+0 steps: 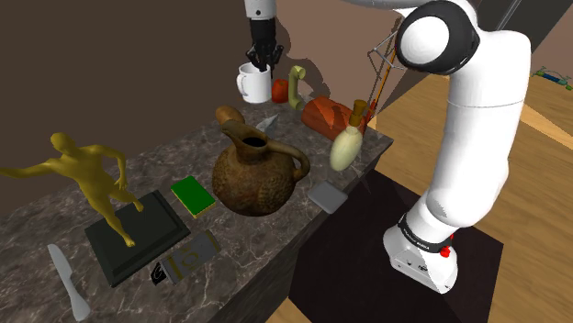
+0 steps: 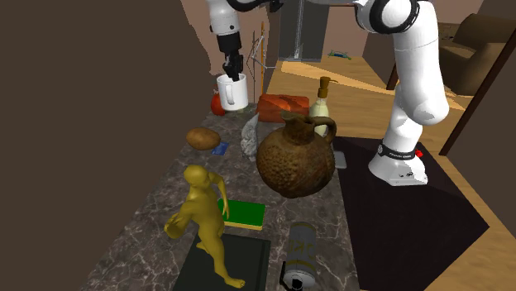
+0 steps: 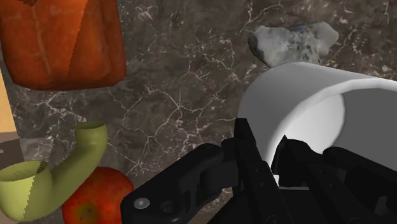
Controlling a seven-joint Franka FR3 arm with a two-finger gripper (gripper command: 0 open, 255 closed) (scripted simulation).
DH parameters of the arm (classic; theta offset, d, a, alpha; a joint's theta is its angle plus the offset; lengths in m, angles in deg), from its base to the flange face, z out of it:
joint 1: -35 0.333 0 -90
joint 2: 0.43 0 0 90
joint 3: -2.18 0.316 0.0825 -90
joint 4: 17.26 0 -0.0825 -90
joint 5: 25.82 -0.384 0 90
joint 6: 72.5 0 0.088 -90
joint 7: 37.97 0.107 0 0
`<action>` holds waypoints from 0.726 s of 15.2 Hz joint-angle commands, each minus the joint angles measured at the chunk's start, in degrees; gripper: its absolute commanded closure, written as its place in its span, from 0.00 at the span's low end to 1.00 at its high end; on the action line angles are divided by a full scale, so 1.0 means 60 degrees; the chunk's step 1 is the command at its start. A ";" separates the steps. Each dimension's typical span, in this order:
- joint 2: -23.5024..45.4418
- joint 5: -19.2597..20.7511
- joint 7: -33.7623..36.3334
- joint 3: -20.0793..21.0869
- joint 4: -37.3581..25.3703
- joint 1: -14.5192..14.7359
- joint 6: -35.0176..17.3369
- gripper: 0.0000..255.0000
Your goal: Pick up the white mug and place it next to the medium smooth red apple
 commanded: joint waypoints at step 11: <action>0.3286 0.0318 -0.1782 -0.0549 -0.5086 -0.0980 0.1793 1.00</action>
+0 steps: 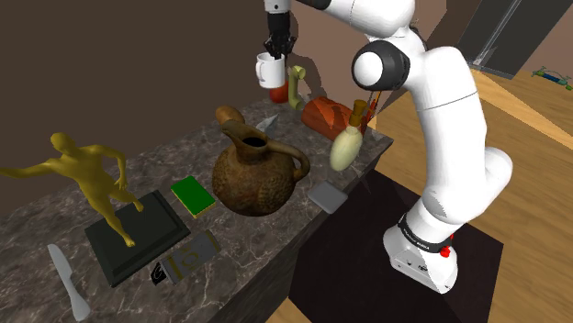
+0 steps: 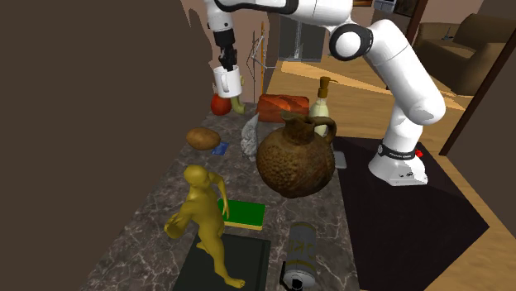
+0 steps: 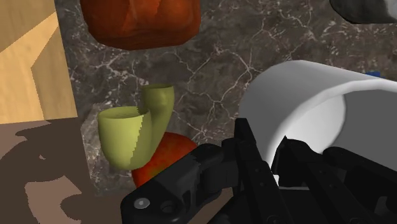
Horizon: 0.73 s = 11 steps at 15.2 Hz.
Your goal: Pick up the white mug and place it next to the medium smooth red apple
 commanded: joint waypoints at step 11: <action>-0.1030 -0.0056 -0.0002 0.0033 0.3313 -0.0232 -0.2288 1.00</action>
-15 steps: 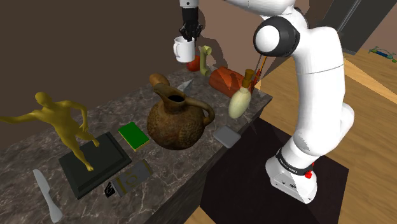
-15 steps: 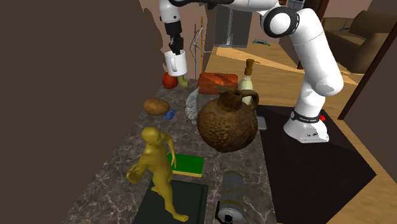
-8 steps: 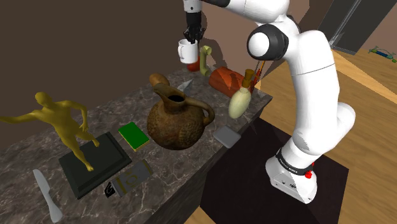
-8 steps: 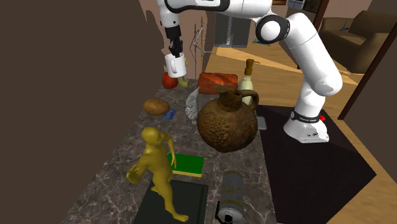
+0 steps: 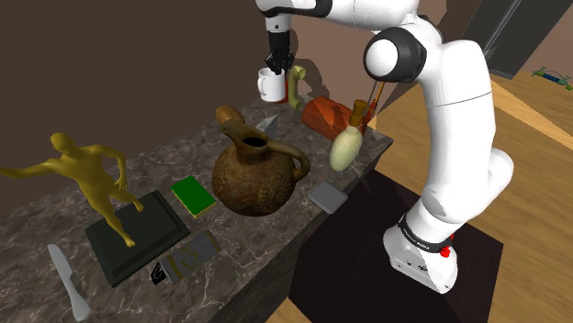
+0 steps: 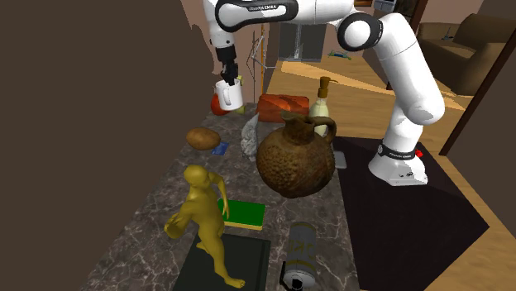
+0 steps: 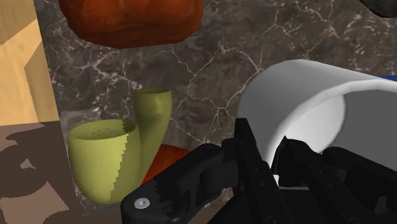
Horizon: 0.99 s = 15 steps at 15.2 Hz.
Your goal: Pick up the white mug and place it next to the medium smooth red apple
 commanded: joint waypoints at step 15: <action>-0.0012 0.0012 0.0046 -0.0009 0.2080 -0.0079 -0.2075 1.00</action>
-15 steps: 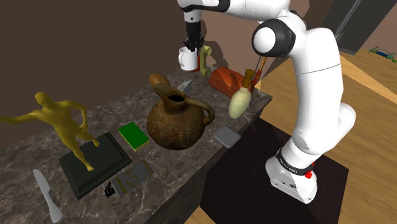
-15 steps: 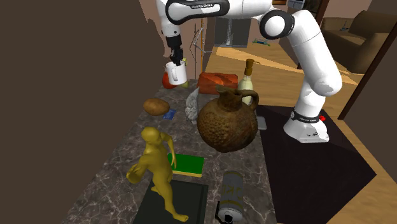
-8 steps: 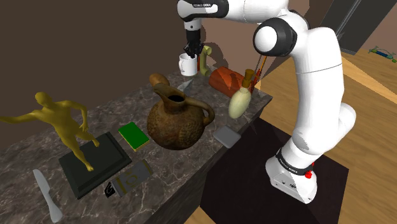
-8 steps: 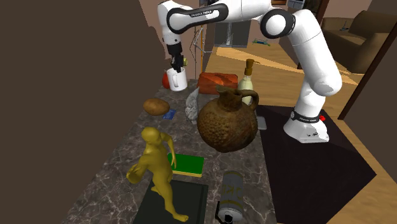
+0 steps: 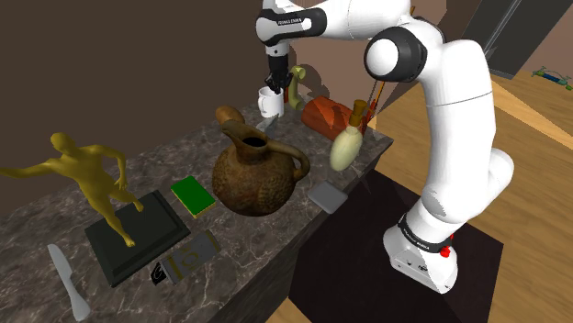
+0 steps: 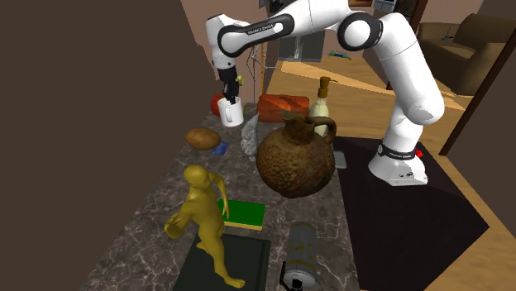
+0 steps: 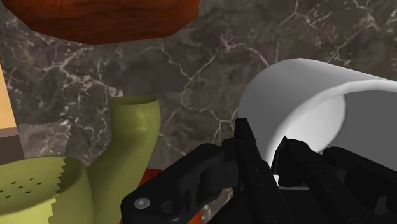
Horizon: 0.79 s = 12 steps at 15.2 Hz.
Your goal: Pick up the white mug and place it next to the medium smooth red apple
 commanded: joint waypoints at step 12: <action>0.0094 0.0011 -0.0002 -0.0010 0.0363 -0.0021 -0.0465 0.00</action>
